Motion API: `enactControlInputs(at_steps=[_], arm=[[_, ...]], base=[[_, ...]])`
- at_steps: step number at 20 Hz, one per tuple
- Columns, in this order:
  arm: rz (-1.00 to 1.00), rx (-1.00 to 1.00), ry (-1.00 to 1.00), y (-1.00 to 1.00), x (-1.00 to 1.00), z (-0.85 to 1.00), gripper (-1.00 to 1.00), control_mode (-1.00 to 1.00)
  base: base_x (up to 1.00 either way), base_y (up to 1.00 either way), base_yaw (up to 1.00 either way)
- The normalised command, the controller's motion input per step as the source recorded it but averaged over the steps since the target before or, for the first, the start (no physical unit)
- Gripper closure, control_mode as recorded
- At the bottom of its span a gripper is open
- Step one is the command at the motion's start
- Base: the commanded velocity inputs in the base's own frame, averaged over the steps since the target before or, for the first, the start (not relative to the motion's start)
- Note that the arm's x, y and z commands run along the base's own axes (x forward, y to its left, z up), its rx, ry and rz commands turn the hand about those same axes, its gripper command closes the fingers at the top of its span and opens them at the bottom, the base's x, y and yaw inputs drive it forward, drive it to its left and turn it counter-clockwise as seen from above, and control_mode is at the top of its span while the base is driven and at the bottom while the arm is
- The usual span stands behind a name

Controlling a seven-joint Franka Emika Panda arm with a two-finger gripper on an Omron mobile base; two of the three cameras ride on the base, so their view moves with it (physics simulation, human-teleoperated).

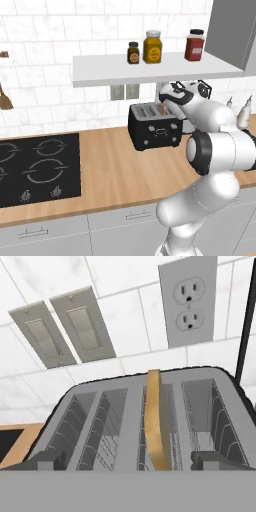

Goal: Start the toaster. Once the lever pops up, take the bread to the plate on the dining counter.

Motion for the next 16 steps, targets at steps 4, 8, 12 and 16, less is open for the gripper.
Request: enactControlInputs(at_steps=[4,8,12,16], arm=[[0.0,0.0,0.0,-0.18,0.13,-0.2,-1.0,-1.0],[0.02,-0.02,-0.05,-0.06,0.0,-0.14,-1.0,-1.0],[0.05,-0.05,-0.22,0.01,0.0,-0.04,-1.0,-1.0],[0.01,-0.08,-0.07,0.02,0.0,0.0,-1.0,-1.0]], base=[[0.0,0.0,0.0],[0.0,0.0,0.0],[0.0,0.0,0.0],[0.0,0.0,0.0]])
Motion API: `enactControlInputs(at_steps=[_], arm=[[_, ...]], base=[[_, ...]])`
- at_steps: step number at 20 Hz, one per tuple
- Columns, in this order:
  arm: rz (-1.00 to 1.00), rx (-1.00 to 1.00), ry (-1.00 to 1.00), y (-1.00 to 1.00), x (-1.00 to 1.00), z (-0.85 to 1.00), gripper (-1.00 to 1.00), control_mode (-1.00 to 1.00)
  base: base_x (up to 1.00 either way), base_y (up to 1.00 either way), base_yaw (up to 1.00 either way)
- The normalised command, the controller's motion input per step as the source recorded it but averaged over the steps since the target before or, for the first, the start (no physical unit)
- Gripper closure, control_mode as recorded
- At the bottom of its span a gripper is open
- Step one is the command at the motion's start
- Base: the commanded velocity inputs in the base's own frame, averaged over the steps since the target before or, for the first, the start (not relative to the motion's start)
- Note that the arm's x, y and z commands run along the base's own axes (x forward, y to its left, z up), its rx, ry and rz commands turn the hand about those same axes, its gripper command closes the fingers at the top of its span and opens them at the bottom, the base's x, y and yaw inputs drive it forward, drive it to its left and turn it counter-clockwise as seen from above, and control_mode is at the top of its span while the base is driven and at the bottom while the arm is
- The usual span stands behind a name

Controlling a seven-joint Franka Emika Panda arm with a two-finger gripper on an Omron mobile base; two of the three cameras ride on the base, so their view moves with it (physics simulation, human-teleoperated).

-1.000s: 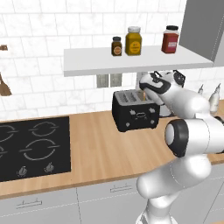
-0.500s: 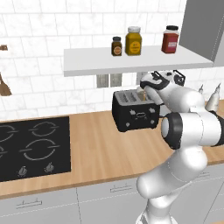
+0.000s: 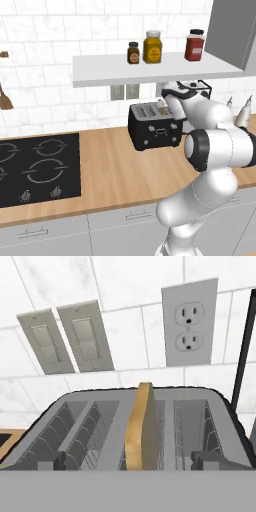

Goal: Start the toaster. Once the lever pops up, take the bread to the plate on the dining counter.

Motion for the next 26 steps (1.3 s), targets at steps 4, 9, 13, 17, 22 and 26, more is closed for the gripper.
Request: enactControlInputs(at_steps=[4,9,13,17,22,26], arm=[[0.0,-0.09,0.01,0.0,0.0,-0.11,-1.0,-1.0],[0.0,-0.06,0.05,0.0,0.0,-0.01,-1.0,-1.0],[0.0,-0.02,0.07,0.0,0.0,0.0,-1.0,-1.0],[0.0,0.0,0.01,0.0,0.1,0.0,-1.0,-1.0],[0.0,0.0,0.0,-0.02,0.24,0.0,-1.0,-1.0],[0.0,0.0,0.0,0.0,0.26,0.0,-1.0,-1.0]], base=[[0.0,0.0,0.0],[0.0,0.0,0.0],[0.0,0.0,0.0],[0.0,0.0,0.0],[0.0,0.0,0.0],[0.0,0.0,0.0]])
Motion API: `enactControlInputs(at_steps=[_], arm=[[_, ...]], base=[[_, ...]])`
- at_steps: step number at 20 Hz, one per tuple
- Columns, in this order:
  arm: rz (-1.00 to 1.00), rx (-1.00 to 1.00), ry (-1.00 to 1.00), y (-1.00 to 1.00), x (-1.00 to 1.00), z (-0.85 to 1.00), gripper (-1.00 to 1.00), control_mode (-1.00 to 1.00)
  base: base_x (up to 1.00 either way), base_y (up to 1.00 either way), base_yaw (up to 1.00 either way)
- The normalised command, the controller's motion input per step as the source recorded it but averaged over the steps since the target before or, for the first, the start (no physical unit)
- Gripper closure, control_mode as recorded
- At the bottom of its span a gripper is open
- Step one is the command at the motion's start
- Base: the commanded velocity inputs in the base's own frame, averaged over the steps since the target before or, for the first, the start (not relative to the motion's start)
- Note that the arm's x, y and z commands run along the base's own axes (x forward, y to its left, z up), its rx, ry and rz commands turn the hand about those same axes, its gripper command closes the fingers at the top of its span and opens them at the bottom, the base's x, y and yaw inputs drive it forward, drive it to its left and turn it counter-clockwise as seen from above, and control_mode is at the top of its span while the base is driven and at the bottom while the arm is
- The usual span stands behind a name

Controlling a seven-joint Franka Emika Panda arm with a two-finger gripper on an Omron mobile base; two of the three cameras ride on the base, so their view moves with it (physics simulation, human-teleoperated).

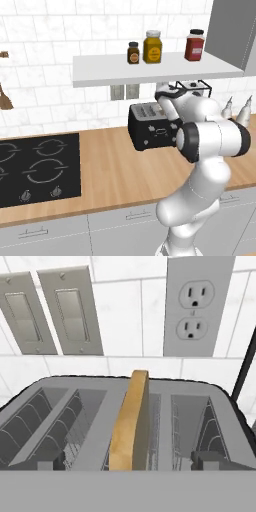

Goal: Start the toaster. Once the lever pops up, take the bread to the plate on the dining counter.

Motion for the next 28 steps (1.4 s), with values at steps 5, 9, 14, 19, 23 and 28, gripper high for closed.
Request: enactControlInputs(at_steps=[5,9,14,19,23,28], arm=[[0.0,0.0,0.0,0.0,0.27,-0.09,1.0,-1.0],[0.0,0.0,0.0,0.0,0.2,-0.14,1.0,-1.0],[0.0,0.0,0.0,0.0,-0.02,-0.02,1.0,-1.0],[0.0,-0.01,-0.09,0.0,-0.33,0.2,1.0,-1.0],[0.0,0.0,-0.07,0.0,-0.21,0.62,1.0,-1.0],[0.0,0.0,-0.04,0.0,-0.19,0.65,1.0,-1.0]], base=[[0.0,0.0,0.0],[0.0,0.0,0.0],[0.0,0.0,0.0],[0.0,0.0,0.0],[0.0,0.0,0.0],[0.0,0.0,0.0]])
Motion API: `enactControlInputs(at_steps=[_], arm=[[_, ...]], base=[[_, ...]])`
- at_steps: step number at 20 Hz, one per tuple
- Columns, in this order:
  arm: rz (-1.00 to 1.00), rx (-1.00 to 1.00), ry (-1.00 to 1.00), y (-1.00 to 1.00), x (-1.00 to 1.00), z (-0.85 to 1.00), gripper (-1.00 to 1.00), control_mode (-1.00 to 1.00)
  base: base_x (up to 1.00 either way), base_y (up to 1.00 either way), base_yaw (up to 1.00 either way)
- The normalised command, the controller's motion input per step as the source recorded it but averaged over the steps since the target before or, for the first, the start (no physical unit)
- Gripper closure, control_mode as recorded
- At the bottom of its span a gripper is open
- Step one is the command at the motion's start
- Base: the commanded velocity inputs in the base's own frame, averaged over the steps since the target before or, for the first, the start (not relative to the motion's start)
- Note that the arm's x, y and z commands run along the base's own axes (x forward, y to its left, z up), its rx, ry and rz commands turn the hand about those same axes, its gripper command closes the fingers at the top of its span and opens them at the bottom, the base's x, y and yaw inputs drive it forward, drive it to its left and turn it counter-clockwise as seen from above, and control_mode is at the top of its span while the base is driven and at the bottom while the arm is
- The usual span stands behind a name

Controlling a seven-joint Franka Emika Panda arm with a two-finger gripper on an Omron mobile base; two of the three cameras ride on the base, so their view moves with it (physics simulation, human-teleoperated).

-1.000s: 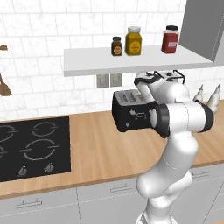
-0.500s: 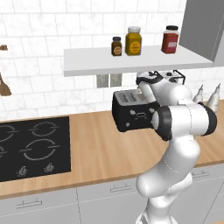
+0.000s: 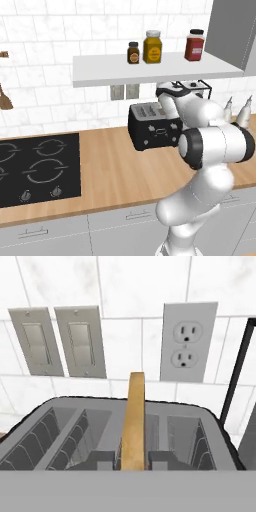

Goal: Start the toaster. Once the lever pops up, take the bread to the plate on the dining counter.

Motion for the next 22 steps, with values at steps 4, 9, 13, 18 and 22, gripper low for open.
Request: enactControlInputs(at_steps=[4,9,13,18,22], arm=[[0.0,-0.01,-0.07,0.0,-0.19,0.69,1.0,-1.0],[0.0,-0.04,-0.14,0.0,-0.27,0.73,1.0,-1.0],[0.0,-0.05,-0.12,-0.05,-0.47,0.6,1.0,-1.0],[0.0,-0.05,0.06,-0.15,-0.9,0.28,1.0,-1.0],[0.0,-0.03,0.07,-0.16,-0.99,0.48,1.0,-1.0]], base=[[0.0,0.0,0.0],[0.0,0.0,0.0],[0.0,0.0,0.0],[0.0,0.0,0.0],[0.0,0.0,0.0]])
